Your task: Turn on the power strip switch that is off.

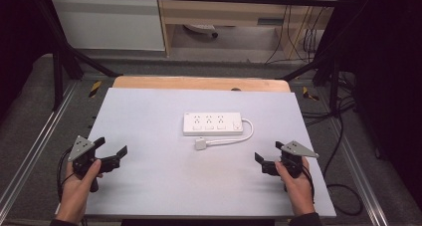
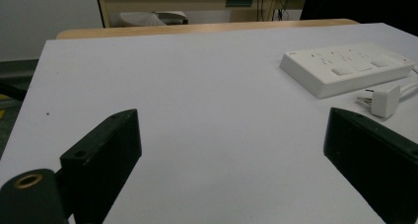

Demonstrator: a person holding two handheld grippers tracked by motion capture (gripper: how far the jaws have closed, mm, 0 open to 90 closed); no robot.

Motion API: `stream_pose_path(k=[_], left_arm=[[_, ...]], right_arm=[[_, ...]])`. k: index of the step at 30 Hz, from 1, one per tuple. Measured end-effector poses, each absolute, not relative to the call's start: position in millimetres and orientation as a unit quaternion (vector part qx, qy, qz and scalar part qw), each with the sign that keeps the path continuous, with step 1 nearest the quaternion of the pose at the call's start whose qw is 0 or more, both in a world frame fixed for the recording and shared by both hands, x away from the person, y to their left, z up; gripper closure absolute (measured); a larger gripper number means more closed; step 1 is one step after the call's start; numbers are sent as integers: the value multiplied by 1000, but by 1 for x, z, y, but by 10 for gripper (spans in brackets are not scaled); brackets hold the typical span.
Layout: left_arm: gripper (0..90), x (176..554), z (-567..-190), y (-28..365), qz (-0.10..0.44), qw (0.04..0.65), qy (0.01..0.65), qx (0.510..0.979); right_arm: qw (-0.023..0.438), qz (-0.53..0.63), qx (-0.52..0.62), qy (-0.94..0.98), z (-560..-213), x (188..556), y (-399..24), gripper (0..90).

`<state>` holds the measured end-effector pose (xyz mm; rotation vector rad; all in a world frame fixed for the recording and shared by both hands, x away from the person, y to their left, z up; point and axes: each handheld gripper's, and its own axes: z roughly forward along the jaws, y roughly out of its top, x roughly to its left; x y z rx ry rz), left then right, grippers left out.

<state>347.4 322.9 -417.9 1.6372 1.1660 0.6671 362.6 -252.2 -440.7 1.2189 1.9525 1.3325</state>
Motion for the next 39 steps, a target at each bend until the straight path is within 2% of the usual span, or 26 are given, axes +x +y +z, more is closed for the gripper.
stream_pose_path(k=[22, 39], left_arm=[[65, 344, -415, 315, 248, 516, 473, 670], [58, 344, -417, 304, 263, 489, 471, 686]], right_arm=[[234, 484, 453, 711, -435, 361, -251, 53], [224, 503, 483, 681, -420, 364, -239, 36]])
